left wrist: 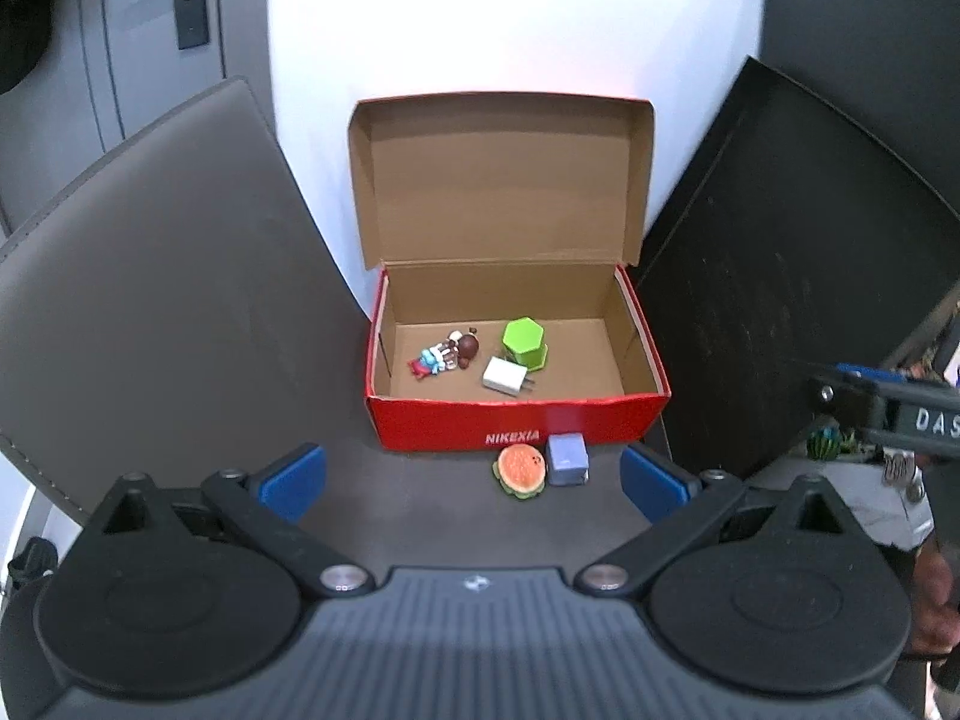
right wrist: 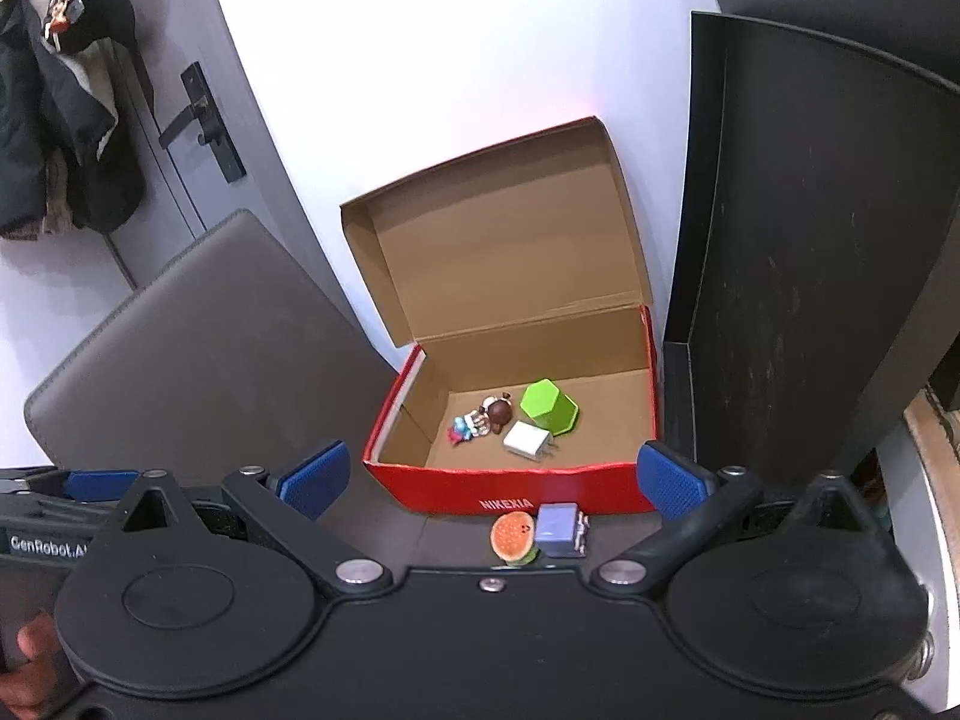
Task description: Organize objects
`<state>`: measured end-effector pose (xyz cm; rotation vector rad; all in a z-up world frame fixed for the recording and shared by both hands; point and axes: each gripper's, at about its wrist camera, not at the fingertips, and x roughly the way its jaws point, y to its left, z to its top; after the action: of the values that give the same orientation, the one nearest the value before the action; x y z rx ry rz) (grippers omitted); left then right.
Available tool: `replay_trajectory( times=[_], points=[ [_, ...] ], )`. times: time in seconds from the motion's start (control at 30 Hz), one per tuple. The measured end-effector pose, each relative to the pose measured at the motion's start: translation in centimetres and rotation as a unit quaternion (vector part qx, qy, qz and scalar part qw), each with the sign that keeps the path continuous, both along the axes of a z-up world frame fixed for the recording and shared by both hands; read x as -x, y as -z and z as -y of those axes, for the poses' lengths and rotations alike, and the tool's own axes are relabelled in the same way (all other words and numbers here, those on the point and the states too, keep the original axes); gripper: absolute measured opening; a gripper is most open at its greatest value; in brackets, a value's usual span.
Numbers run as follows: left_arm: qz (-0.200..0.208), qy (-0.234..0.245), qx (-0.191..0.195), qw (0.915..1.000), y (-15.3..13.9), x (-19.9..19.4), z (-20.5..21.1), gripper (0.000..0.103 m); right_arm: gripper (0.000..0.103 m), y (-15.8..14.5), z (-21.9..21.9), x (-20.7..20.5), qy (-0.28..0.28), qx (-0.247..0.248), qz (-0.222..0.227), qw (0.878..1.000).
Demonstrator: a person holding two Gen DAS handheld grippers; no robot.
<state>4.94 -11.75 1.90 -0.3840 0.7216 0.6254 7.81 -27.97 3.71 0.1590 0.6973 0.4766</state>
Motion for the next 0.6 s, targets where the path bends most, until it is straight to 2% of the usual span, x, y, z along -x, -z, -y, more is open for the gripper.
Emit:
replay_trajectory(
  times=[0.1, 0.23, 0.5, 0.6],
  points=[
    [0.002, -0.001, 0.01, 0.9999, 0.3, -0.1, 0.0, 0.103, 0.103, 0.3, 0.2, 0.1, 0.004, 0.002, -0.007, 1.0],
    [0.003, -0.01, 0.021, 0.9997, 0.4, 0.3, 0.6, 0.103, 0.103, 1.2, -0.3, 0.3, -0.002, 0.032, -0.004, 0.999],
    [-0.017, -0.005, 0.015, 0.9997, 0.9, 0.4, 1.9, 0.103, 0.103, 3.8, -0.7, -1.0, -0.007, 0.012, -0.029, 0.999],
    [-0.022, 0.002, 0.016, 0.9996, 1.6, -0.1, 1.9, 0.103, 0.103, 4.4, -1.2, -1.3, 0.0, 0.025, -0.033, 0.999]
  ],
)
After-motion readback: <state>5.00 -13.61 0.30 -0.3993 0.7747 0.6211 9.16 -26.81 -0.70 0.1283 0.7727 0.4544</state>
